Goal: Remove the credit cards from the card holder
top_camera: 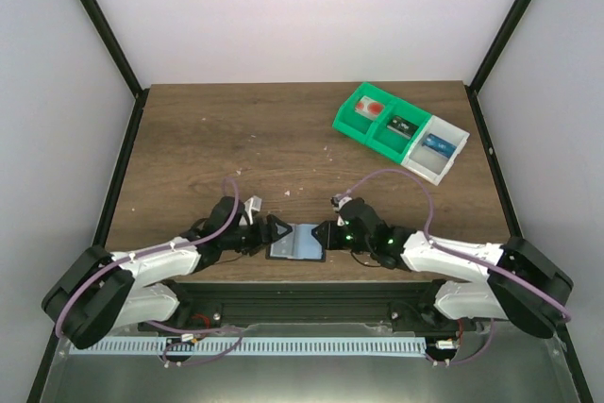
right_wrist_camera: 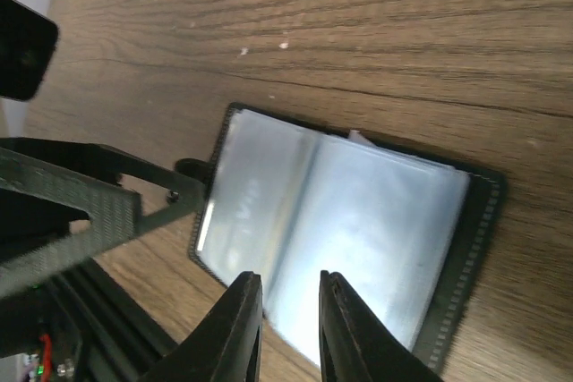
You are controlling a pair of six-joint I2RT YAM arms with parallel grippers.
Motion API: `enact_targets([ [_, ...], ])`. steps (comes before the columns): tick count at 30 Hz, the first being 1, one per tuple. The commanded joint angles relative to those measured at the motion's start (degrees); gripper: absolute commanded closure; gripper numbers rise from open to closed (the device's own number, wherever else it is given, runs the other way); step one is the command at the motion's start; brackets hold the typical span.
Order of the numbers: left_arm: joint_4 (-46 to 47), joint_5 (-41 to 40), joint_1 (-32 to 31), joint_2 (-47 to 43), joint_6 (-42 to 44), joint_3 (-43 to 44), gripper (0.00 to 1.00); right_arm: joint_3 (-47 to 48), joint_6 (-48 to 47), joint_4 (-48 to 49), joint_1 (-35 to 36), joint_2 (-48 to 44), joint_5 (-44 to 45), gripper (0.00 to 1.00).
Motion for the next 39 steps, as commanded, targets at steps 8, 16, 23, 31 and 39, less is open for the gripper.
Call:
enact_targets([
  [8, 8.8, 7.2, 4.6, -1.9, -3.0, -6.3, 0.14, 8.9, 3.3, 5.2, 3.0, 13.1, -3.6, 0.78],
  [16, 7.0, 6.5, 4.8, -3.7, -3.1, -6.8, 0.14, 10.6, 2.7, 5.6, 3.0, 23.2, -5.8, 0.78],
  [23, 4.4, 4.9, 4.8, -6.3, -3.0, -6.6, 0.14, 10.0, 0.8, 3.3, 3.0, 25.7, -3.1, 0.85],
  [31, 3.8, 5.1, 4.8, -6.2, -2.3, -6.5, 0.14, 9.2, -0.4, 3.4, 3.0, 26.0, -1.4, 1.00],
  [39, 5.8, 5.3, 4.8, -6.2, -3.0, -7.7, 0.14, 11.1, 1.3, 2.8, 3.0, 18.7, -4.0, 0.88],
])
